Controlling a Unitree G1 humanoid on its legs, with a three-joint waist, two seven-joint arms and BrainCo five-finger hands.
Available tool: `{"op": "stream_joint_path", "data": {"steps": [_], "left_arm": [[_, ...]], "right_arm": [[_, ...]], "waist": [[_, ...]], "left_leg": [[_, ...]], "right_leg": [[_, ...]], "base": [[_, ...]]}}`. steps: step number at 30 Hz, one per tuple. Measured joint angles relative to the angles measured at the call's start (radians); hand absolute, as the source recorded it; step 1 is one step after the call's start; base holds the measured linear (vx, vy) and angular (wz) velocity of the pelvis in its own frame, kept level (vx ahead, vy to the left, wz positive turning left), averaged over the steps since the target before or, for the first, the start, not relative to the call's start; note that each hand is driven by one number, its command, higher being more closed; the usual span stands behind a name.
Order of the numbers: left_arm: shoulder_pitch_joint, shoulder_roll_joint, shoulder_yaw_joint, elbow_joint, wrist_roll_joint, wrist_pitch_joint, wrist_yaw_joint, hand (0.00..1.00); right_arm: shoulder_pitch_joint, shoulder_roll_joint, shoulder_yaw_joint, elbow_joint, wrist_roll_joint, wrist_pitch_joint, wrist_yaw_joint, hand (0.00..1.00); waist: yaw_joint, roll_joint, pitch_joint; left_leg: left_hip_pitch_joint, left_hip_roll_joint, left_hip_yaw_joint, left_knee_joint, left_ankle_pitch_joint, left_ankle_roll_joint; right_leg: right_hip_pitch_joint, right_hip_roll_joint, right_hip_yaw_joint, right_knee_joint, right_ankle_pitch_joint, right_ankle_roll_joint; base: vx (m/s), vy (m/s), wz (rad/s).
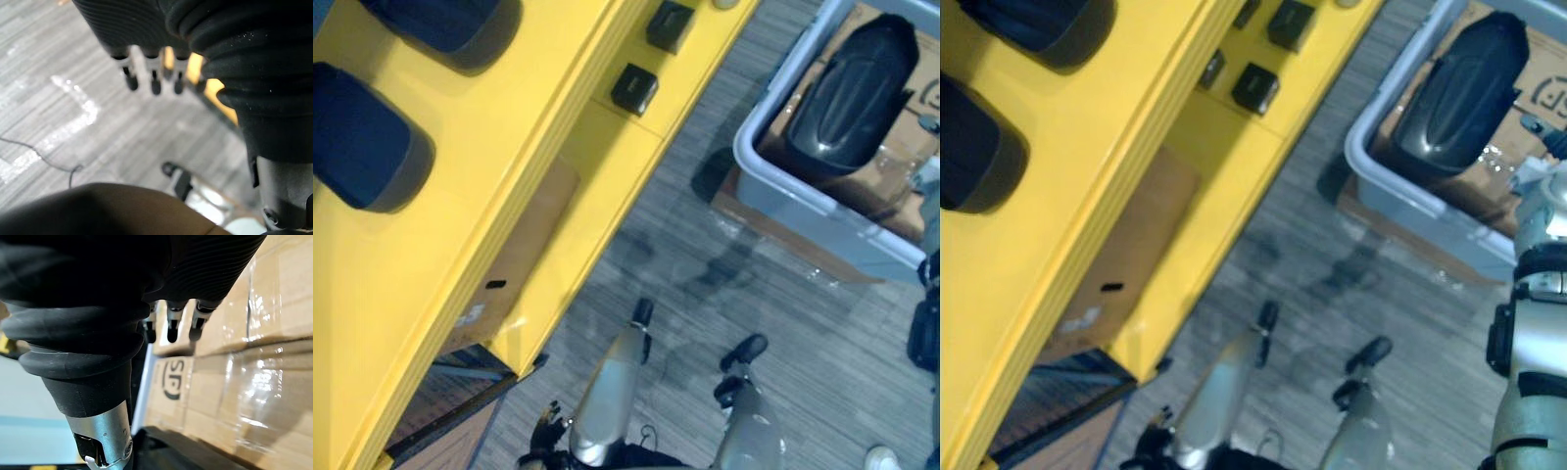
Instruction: Walk over and take plastic housings, then place them on the shelf
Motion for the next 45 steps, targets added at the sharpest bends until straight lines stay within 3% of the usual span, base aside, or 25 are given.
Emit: {"op": "stream_joint_path", "data": {"steps": [3,10,19,20,23,26,30,33,35,37,43,45], "left_arm": [[-0.001,0.002,-0.013,-0.001,-0.027,0.0,0.0,0.0],[-0.013,0.01,-0.082,-0.002,-0.057,0.0,0.0,0.0],[-0.019,0.012,-0.13,0.0,-0.072,-0.015,0.0,0.0],[-0.02,0.014,-0.14,0.001,-0.081,-0.021,0.0,0.0],[-0.02,0.013,-0.159,0.001,-0.098,-0.027,-0.001,0.0],[-0.02,0.013,-0.163,0.005,-0.106,-0.034,-0.001,0.0],[-0.02,0.015,-0.171,0.005,-0.109,-0.043,-0.001,0.0],[-0.024,0.016,-0.185,0.005,-0.137,-0.044,-0.002,0.0],[-0.024,0.017,-0.186,0.005,-0.137,-0.046,-0.006,0.0],[-0.024,0.021,-0.186,0.005,-0.137,-0.046,-0.016,0.0],[-0.024,0.031,-0.188,-0.006,-0.136,-0.052,-0.031,0.0],[-0.024,0.032,-0.188,-0.009,-0.136,-0.069,-0.031,0.0]], "right_arm": [[-0.006,-0.009,0.028,0.009,-0.018,0.026,-0.014,0.0],[-0.07,-0.045,0.098,0.052,-0.019,0.109,-0.043,0.0],[-0.088,-0.104,0.166,0.056,-0.051,0.126,-0.063,0.0],[-0.092,-0.108,0.177,0.056,-0.058,0.135,-0.063,1.0],[-0.101,-0.154,0.202,0.055,-0.102,0.182,-0.067,1.0],[-0.123,-0.185,0.206,0.068,-0.15,0.268,-0.069,1.0],[-0.126,-0.217,0.219,0.077,-0.229,0.321,-0.058,1.0],[-0.139,-0.231,0.225,0.096,-0.296,0.399,-0.027,1.0],[-0.163,-0.232,0.233,0.108,-0.327,0.477,-0.008,1.0],[-0.162,-0.232,0.234,0.113,-0.333,0.504,0.004,1.0],[-0.152,-0.232,0.216,0.122,-0.333,0.501,-0.018,1.0],[-0.147,-0.232,0.193,0.124,-0.335,0.465,-0.043,1.0]], "waist": [[0.011,0.003,-0.001],[0.045,0.044,-0.009],[0.081,0.075,-0.031],[0.083,0.079,-0.034],[0.099,0.101,-0.049],[0.102,0.103,-0.051],[0.107,0.106,-0.053],[0.126,0.115,-0.059],[0.13,0.12,-0.063],[0.131,0.12,-0.063],[0.142,0.121,-0.063],[0.144,0.121,-0.063]], "left_leg": [[-0.001,0.0,0.0,0.0,0.0,0.0],[-0.022,-0.002,-0.005,-0.001,0.0,0.0],[-0.049,-0.007,-0.01,-0.003,0.001,0.001],[-0.051,-0.008,-0.011,-0.004,0.001,0.001],[-0.068,-0.014,-0.021,-0.005,0.004,0.004],[-0.071,-0.022,-0.024,-0.011,0.007,0.005],[-0.083,-0.024,-0.035,-0.011,0.008,0.005],[-0.082,-0.024,-0.037,-0.018,0.008,0.005],[-0.082,-0.024,-0.039,-0.018,0.008,0.005],[-0.082,-0.026,-0.04,-0.018,0.008,0.005],[-0.086,-0.032,-0.045,-0.016,0.007,0.005],[-0.094,-0.034,-0.051,-0.01,0.007,0.005]], "right_leg": [[0.0,0.0,-0.001,0.0,0.0,0.0],[-0.019,-0.002,-0.01,-0.001,-0.001,-0.001],[-0.043,-0.007,-0.019,-0.003,-0.003,-0.002],[-0.043,-0.007,-0.022,-0.005,-0.003,-0.003],[-0.048,-0.013,-0.037,-0.008,-0.005,-0.005],[-0.049,-0.018,-0.041,-0.013,-0.003,-0.003],[-0.05,-0.018,-0.057,-0.022,-0.001,-0.001],[-0.049,-0.017,-0.062,-0.022,-0.002,-0.001],[-0.048,-0.018,-0.064,-0.022,-0.002,-0.001],[-0.048,-0.019,-0.064,-0.021,-0.003,-0.001],[-0.048,-0.025,-0.068,-0.015,-0.01,-0.002],[-0.048,-0.025,-0.071,-0.015,-0.009,-0.002]], "base": [[-0.03,0.045,0.01],[-0.04,0.044,0.01],[-0.03,0.035,0.03],[-0.04,0.029,0.08],[-0.04,0.039,0.12],[-0.03,0.031,0.07],[-0.02,0.023,0.08],[-0.01,0.003,0.04],[-0.01,0.004,0.02],[-0.02,0.007,0.01],[-0.06,0.015,0.04],[-0.05,0.014,0.08]]}}
